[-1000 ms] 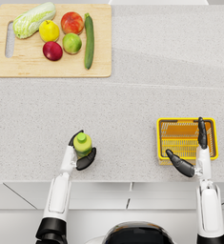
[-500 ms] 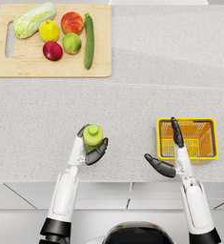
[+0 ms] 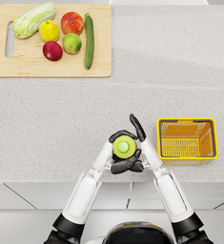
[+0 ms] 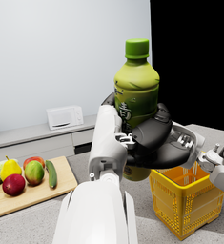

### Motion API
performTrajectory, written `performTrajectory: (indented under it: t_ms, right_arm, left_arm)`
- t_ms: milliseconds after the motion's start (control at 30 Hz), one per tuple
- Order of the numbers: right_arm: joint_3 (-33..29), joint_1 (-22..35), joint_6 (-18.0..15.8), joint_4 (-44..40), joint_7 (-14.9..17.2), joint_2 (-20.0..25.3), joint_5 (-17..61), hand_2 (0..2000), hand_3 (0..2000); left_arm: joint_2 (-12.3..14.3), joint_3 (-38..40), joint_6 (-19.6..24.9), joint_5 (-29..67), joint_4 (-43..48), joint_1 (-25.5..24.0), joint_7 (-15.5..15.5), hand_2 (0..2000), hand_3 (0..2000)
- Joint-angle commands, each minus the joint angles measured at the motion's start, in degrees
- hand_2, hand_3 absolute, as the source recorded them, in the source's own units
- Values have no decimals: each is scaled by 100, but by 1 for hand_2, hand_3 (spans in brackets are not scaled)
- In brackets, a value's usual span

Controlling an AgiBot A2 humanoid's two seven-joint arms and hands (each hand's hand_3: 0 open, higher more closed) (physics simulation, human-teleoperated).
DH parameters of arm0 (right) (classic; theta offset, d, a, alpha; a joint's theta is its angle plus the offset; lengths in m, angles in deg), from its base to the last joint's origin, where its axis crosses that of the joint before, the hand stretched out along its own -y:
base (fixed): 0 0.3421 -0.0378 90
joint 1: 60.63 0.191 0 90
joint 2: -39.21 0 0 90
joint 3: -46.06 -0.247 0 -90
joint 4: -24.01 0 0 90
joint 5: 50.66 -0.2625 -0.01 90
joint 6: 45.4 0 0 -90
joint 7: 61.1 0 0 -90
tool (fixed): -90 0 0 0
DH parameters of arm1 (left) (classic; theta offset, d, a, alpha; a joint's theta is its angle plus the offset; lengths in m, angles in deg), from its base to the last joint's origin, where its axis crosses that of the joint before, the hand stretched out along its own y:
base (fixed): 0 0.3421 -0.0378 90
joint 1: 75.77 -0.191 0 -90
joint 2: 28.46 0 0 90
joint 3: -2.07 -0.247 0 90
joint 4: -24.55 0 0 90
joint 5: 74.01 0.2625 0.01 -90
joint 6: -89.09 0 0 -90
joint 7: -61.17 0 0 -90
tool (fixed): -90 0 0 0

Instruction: Pick up the green tea and place it into the yellow basket

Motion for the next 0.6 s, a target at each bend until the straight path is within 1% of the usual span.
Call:
performTrajectory:
  t_ms: [33,167,200,233,267,300,333,367,400,433,467,500,533,567,600]
  right_arm:
    - [126,194,-8,-60,-2,127,7,0,0]
    - [63,301,-234,-3,3,137,19,0,0]
    - [8,257,-309,59,14,92,21,1361,327]
    - [35,270,-862,59,3,65,22,2000,653]
    - [48,288,-1065,69,-8,52,24,2000,980]
    - [58,304,-1119,79,-4,41,28,2000,1307]
    - [72,322,-1246,89,32,26,33,2000,1633]
    - [95,334,-1393,89,41,4,36,2000,1960]
    - [62,360,-1291,89,42,12,32,2000,2000]
    - [-27,381,-1080,78,44,28,28,2000,2000]
    - [-217,414,-1019,94,47,49,27,2000,2000]
    - [-590,495,-847,130,27,141,27,2000,2000]
    - [-875,551,-710,127,8,174,28,2000,2000]
    - [-1142,601,-558,95,-7,193,27,2000,2000]
    - [-1458,647,-670,96,-31,195,26,2000,2000]
  left_arm:
    - [82,-363,-81,9,75,117,5,2000,2000]
    - [-122,-526,-337,26,80,44,43,2000,2000]
    - [-162,-512,-367,26,99,40,58,2000,2000]
    - [-201,-497,-306,27,93,55,56,2000,2000]
    - [-228,-496,-270,25,112,69,56,2000,2000]
    - [-224,-467,-263,23,80,105,58,639,1673]
    - [-284,-445,-259,22,124,65,49,0,1347]
    - [-318,-398,-248,20,161,56,42,0,1020]
    - [-333,-333,-220,18,215,61,36,0,693]
    - [-366,-181,-204,16,310,39,30,0,367]
    - [-427,24,-194,12,439,-33,25,0,40]
    - [-583,454,-181,7,602,-228,22,0,0]
    - [-672,814,-172,4,730,-397,20,0,0]
    - [-695,1216,-166,1,789,-511,19,0,0]
    - [-696,1536,-161,-1,852,-587,18,0,0]
